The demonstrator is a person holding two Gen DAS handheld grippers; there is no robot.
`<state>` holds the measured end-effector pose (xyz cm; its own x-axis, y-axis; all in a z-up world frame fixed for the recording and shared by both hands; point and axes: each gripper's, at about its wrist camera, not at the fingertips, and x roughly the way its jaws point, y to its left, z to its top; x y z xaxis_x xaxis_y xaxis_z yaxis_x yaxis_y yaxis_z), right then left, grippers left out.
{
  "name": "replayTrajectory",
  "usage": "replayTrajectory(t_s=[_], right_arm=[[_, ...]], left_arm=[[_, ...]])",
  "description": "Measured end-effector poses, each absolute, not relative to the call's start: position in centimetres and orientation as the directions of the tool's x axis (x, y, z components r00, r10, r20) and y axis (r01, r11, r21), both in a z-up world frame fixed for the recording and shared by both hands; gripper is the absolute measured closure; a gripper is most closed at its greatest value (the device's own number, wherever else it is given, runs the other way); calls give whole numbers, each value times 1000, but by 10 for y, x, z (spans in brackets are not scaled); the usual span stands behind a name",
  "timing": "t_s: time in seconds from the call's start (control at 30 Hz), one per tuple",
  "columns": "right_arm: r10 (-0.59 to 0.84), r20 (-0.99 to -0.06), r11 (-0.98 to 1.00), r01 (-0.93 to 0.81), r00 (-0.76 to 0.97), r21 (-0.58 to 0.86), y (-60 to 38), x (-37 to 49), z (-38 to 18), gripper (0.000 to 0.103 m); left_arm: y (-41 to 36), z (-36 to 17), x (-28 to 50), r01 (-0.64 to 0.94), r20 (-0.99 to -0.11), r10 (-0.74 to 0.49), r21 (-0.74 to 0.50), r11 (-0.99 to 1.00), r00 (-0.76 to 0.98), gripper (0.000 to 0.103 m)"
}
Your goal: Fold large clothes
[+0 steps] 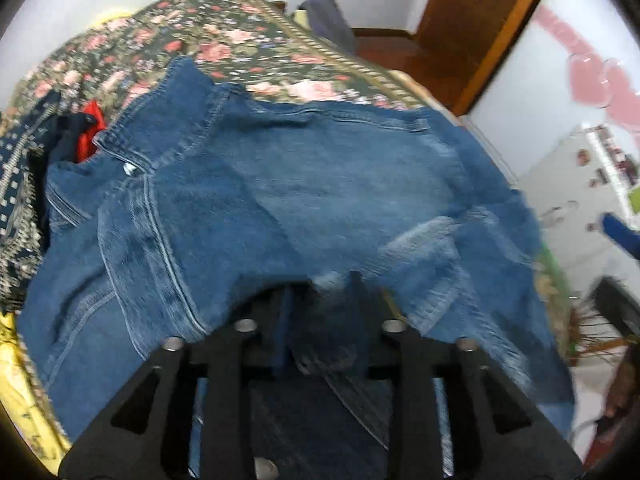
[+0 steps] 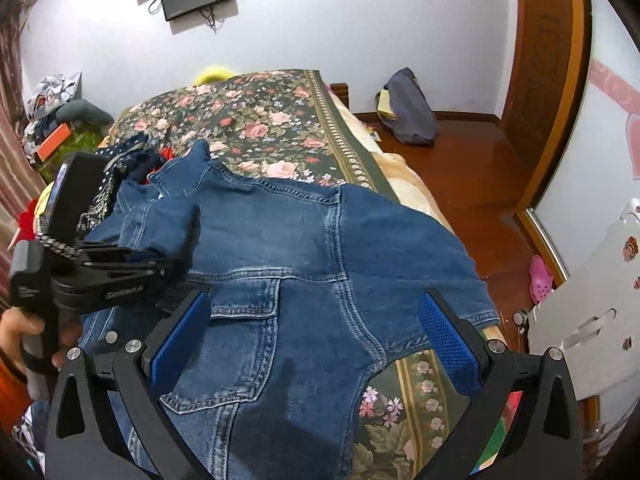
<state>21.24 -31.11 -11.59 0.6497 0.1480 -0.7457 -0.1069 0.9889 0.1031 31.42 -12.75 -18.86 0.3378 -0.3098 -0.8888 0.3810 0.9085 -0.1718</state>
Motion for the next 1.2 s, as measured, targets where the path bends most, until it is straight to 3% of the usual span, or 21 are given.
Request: replayTrajectory(t_s=[0.07, 0.33, 0.5, 0.8, 0.9, 1.07, 1.1, 1.2], right_arm=[[157, -746, 987, -125, 647, 99, -306, 213, -114, 0], [235, -742, 955, -291, 628, 56, -255, 223, -103, 0], [262, -757, 908, -419, 598, -18, -207, 235, -108, 0], [230, -845, 781, -609, 483, -136, -123, 265, -152, 3], [158, -873, 743, -638, 462, -203, -104, 275, -172, 18], [133, -870, 710, -658, 475, -251, -97, 283, -183, 23], [142, -866, 709, -660, 479, -249, -96, 284, -182, 28], [159, -870, 718, -660, 467, -222, -94, 291, -179, 56]], left_arm=[[-122, -176, 305, 395, -874, -326, -174, 902, 359, 53], [-47, -124, 266, 343, -790, -228, -24, 939, 569, 26], [29, -131, 247, 205, -789, -68, 75, 976, 611, 25], [116, -191, 214, 55, -865, 18, 52, 997, 501, 25], [127, -211, 204, 29, -882, -3, 12, 1000, 472, 25], [125, -226, 196, 44, -894, -33, -15, 999, 446, 25], [123, -226, 195, 50, -894, -29, -7, 999, 447, 25], [111, -226, 193, 91, -888, -13, 33, 995, 459, 25]])
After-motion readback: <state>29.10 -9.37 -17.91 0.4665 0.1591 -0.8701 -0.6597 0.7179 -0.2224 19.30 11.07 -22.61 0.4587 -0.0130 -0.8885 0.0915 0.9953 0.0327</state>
